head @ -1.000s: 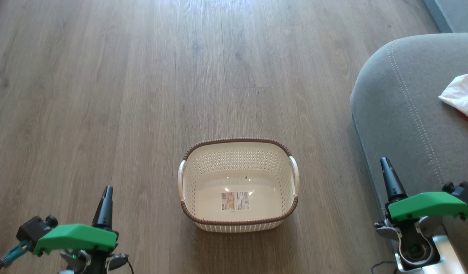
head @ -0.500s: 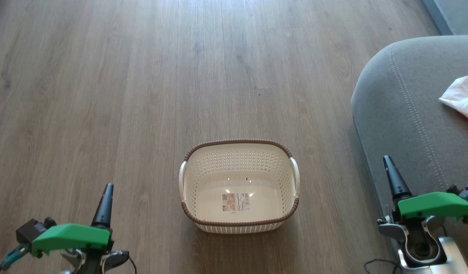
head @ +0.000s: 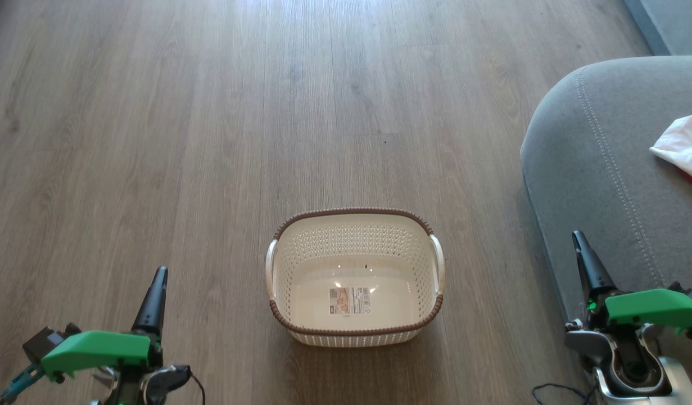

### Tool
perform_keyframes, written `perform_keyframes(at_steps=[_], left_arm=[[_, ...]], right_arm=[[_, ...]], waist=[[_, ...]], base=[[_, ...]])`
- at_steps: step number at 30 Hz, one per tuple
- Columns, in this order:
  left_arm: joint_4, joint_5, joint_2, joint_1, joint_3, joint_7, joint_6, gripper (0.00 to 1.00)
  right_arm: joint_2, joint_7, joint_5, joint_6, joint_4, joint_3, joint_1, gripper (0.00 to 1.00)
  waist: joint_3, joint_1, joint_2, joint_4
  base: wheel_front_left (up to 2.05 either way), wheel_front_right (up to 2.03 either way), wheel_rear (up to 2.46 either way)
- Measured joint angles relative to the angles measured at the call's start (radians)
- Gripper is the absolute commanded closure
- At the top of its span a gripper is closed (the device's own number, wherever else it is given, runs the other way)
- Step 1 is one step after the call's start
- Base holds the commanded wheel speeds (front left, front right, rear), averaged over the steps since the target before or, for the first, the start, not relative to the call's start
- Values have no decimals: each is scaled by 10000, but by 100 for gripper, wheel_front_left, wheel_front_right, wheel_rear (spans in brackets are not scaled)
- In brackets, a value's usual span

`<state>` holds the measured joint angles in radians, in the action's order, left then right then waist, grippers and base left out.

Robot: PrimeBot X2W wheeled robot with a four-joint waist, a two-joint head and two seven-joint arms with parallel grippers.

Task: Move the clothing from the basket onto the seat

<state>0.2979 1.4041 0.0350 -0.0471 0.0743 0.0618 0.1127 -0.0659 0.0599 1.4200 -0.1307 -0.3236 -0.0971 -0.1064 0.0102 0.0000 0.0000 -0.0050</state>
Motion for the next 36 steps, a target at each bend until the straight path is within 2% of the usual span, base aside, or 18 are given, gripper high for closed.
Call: perform_keyframes(at_steps=[18, 36], left_arm=[[-163, 1946, 4, -128, 36, 439, 86, 100], [-167, 1985, 4, -128, 52, 439, 86, 100]], right_arm=[[153, 476, 1772, 2, 368, -328, 197, 100], [157, 474, 1827, 2, 397, -339, 196, 100]], waist=[[-72, 0, 0, 50], [-72, 0, 0, 50]], base=[[0, 0, 0], [0, 0, 0]])
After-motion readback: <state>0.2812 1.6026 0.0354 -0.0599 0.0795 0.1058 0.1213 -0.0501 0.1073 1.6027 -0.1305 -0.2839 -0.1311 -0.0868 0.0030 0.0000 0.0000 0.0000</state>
